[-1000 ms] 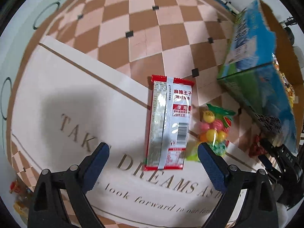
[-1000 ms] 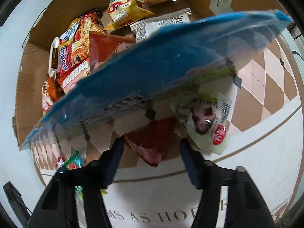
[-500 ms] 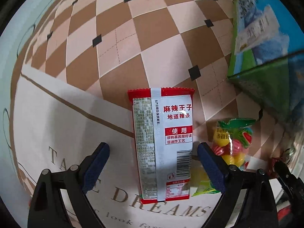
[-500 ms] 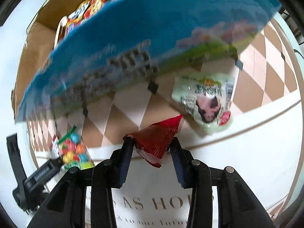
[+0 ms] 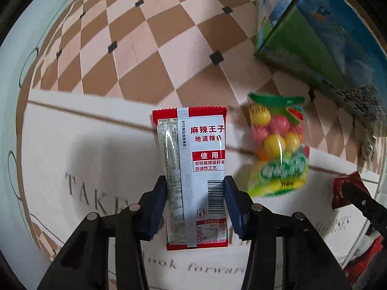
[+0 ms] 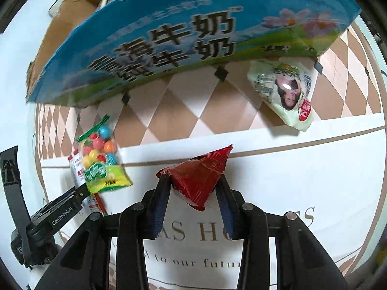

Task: Organize snacks
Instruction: 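Grasp the red-white Mala Wangzi strip with left tool while right tool grasps red triangular pack, then carry both packs over the box and open both tools to release them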

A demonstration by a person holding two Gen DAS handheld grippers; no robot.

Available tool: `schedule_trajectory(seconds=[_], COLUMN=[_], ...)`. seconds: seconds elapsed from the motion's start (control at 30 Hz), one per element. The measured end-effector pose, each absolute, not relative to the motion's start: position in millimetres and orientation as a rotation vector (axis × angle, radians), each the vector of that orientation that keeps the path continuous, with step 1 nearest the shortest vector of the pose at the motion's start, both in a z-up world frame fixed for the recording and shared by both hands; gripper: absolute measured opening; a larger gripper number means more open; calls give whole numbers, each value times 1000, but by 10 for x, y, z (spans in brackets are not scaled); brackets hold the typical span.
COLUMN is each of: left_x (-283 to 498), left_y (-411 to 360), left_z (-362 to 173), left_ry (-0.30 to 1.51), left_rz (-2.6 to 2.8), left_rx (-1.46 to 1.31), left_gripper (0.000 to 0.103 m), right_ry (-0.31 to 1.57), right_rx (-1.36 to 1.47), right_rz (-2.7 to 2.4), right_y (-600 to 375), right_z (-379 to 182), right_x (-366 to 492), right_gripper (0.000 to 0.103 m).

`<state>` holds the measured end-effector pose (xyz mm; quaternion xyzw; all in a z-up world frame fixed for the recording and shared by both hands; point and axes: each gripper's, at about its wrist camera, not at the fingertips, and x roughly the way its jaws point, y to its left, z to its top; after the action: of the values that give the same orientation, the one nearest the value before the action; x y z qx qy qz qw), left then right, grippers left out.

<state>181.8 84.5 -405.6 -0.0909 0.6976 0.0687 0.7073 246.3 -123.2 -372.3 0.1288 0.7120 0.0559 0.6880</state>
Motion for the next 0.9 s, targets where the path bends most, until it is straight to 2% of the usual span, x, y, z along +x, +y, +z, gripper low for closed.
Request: schedule_trajectory(seconds=[0.27,0.5,0.73,0.9], left_x=[1400,1233,1982,2504], left_y=[709,477,334,27], left_z=[-3720,-3080,-2275,-1955], left_ry=[1510,1422,1318,1260], left_rz=[99,-17,-164,-230], left_rx=[-244,-252,-248,-237], left_gripper=[42,42,42,42], right_ry=[1560,1534,1464,1392], right_rx=[260,282,331,377], right_rz=[177,223,258,252], right_y=[-1264,-1434,-1786,-2022], right_z=[-3491,-3185,-2623,-2193], right_x=[2356,2239,2318,2583], right_gripper=[41,40,40,40])
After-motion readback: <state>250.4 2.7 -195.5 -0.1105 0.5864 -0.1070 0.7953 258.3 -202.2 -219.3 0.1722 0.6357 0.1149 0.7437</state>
